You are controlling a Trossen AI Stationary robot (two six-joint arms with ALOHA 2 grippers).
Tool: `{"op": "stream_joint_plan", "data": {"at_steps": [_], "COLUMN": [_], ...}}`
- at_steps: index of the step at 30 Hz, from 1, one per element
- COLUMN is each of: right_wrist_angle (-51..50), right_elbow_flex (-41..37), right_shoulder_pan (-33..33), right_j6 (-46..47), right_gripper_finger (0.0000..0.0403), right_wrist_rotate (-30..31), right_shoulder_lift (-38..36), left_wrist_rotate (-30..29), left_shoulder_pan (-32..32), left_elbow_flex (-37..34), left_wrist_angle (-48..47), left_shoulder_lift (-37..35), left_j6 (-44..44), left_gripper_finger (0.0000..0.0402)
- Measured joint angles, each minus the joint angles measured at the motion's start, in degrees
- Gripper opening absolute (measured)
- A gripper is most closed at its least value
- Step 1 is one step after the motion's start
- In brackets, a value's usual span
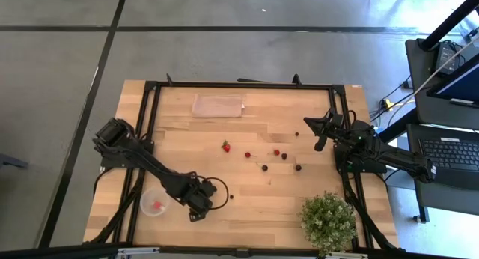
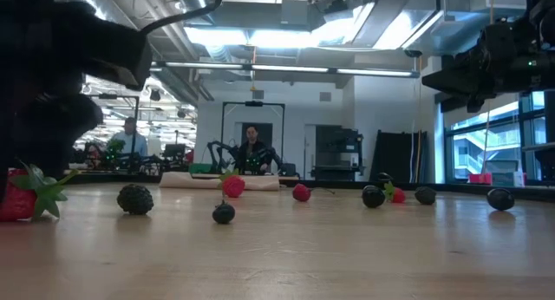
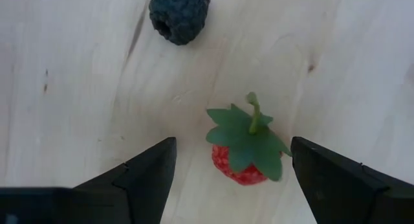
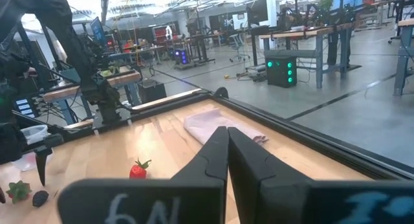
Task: Pick and placing Produce into tupperware
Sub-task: Put the bottom strawberry into the transparent bin
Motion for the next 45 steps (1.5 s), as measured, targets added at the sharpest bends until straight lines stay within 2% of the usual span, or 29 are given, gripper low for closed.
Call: {"op": "stream_joint_plan", "data": {"at_steps": [17,22,36,41,45], "right_wrist_angle": [-1.62,-1.64,-1.64,-1.64,-1.64], "right_elbow_flex": [0.0,-0.01,-0.02,0.0,0.0], "right_shoulder_pan": [0.0,0.0,0.0,0.0,0.0], "right_j6": [0.15,0.17,-1.16,-1.21,-1.25], "right_gripper_finger": [0.0013,0.0013,0.0013,0.0013,0.0013], "right_wrist_rotate": [0.02,0.01,0.02,0.02,0.02], "right_shoulder_lift": [0.0,0.02,0.02,0.02,0.02], "left_wrist_rotate": [0.12,0.14,-0.13,-0.02,0.13], "left_shoulder_pan": [0.02,0.06,0.09,0.09,0.09], "left_elbow_flex": [0.11,0.05,-0.02,0.0,0.0], "left_wrist_angle": [0.47,0.33,0.08,0.14,0.15], "left_shoulder_lift": [1.31,1.38,1.47,1.49,1.49], "left_j6": [-0.2,-1.37,-1.57,-1.51,-1.51], "left_gripper_finger": [0.0288,0.0255,0.0128,0.0124,0.0138]}}
